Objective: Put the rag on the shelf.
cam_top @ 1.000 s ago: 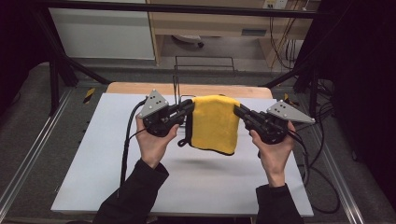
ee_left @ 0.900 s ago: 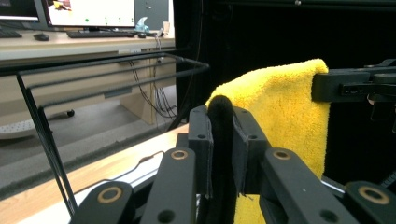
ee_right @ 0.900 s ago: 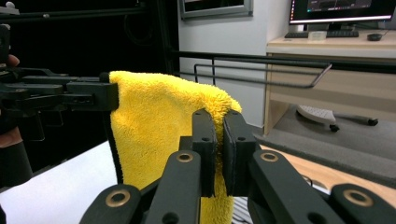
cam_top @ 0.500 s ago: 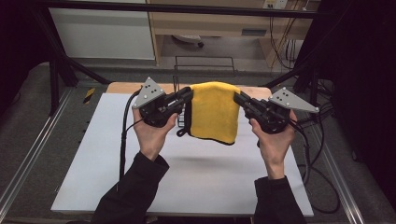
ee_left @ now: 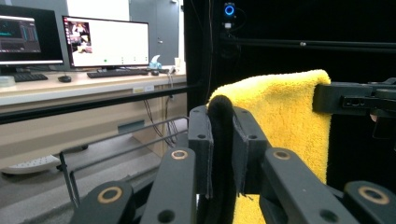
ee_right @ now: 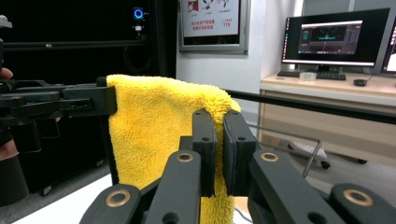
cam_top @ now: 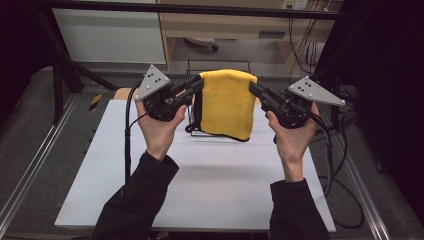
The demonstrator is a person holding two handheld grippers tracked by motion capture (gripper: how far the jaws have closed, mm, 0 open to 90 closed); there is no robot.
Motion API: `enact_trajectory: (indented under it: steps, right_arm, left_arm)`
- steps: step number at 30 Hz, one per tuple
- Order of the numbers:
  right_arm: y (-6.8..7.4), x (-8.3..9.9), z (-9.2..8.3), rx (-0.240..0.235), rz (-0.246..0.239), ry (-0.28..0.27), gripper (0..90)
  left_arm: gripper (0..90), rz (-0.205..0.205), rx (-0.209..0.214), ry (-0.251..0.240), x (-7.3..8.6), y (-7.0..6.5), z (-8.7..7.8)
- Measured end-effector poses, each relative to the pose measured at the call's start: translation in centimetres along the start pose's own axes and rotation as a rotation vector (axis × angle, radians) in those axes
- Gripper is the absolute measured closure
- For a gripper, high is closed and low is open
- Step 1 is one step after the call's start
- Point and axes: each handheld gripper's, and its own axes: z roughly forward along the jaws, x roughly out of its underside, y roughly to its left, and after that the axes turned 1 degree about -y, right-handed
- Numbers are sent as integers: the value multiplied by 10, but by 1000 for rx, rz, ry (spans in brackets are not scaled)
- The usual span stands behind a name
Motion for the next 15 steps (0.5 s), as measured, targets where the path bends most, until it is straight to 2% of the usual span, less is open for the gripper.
enact_trajectory:
  steps: [15]
  right_arm:
    - [-4, -26, 20, 6, -16, -44, 852]
  left_arm:
    - [791, -8, -17, -46, -26, 17, 8]
